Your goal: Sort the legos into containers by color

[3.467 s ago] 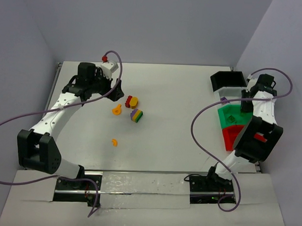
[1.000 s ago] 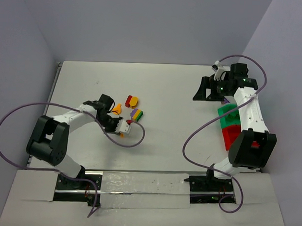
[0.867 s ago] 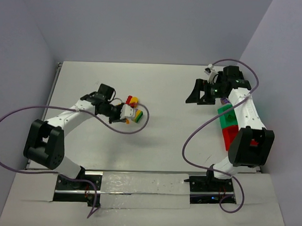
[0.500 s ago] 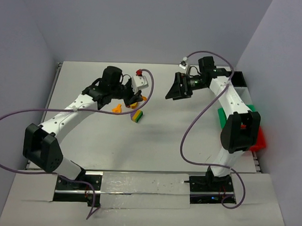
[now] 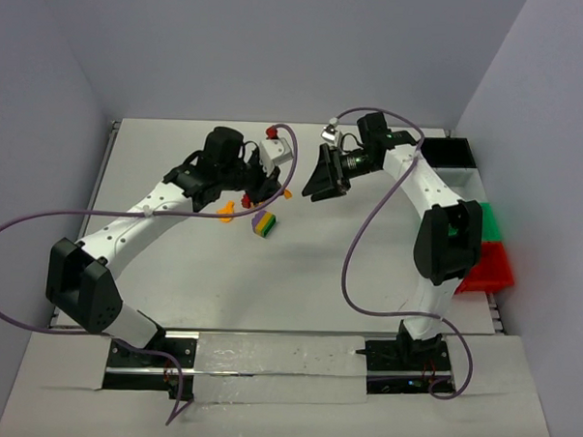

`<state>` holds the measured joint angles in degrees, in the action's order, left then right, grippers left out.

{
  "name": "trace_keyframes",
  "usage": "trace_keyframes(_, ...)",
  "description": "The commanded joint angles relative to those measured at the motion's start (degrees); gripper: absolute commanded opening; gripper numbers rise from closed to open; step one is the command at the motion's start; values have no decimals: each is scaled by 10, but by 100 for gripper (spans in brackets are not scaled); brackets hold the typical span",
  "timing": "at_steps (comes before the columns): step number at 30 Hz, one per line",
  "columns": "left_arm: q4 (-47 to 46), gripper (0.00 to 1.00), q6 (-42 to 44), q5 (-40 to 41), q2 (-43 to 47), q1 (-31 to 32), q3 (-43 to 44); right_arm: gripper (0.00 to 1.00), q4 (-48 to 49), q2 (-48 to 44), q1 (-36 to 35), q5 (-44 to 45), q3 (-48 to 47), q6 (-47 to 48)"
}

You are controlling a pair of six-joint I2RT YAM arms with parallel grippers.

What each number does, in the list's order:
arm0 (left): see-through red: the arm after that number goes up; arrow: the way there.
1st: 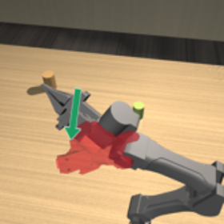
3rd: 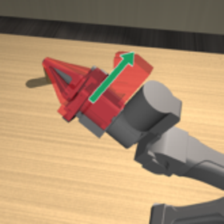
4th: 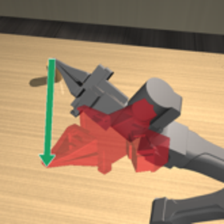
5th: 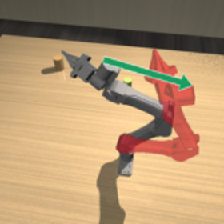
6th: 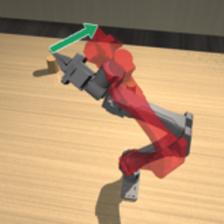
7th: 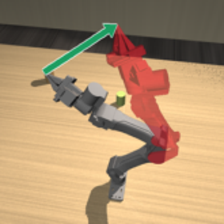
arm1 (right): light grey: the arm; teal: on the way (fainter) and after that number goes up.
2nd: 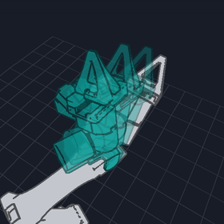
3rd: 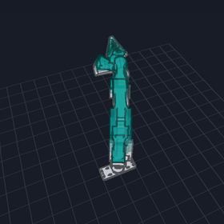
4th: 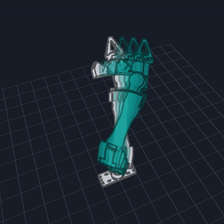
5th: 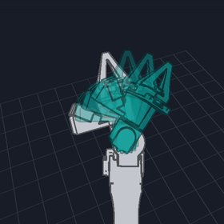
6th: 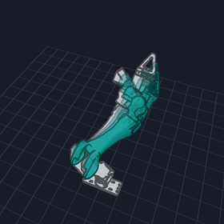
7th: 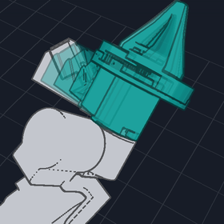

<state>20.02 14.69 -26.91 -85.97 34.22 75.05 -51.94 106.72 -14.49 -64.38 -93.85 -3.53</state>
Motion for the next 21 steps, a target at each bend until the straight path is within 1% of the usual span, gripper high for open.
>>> trace_keyframes(1,-24,0,-20,-3,-2,10,19,71,19,16,-12,-44,-34,-35)
trace_keyframes(10,-27,0,-27,-7,-15,23,27,72,19,47,-34,-59,-56,-40)
trace_keyframes(13,-24,0,-25,-3,-16,23,26,72,-12,53,-30,-32,-73,-13)
trace_keyframes(14,-20,2,-21,3,-13,23,23,73,-31,52,-24,-6,-83,11)
trace_keyframes(16,-24,16,-20,12,0,21,4,76,-29,32,-11,87,-67,28)
trace_keyframes(18,-25,29,-27,17,6,12,-13,76,-15,0,7,157,-45,45)
trace_keyframes(19,-24,30,-30,17,8,7,-21,76,-11,-11,16,181,-35,49)
trace_keyframes(21,-23,37,-34,13,16,-4,-32,77,-15,-30,37,232,-23,67)
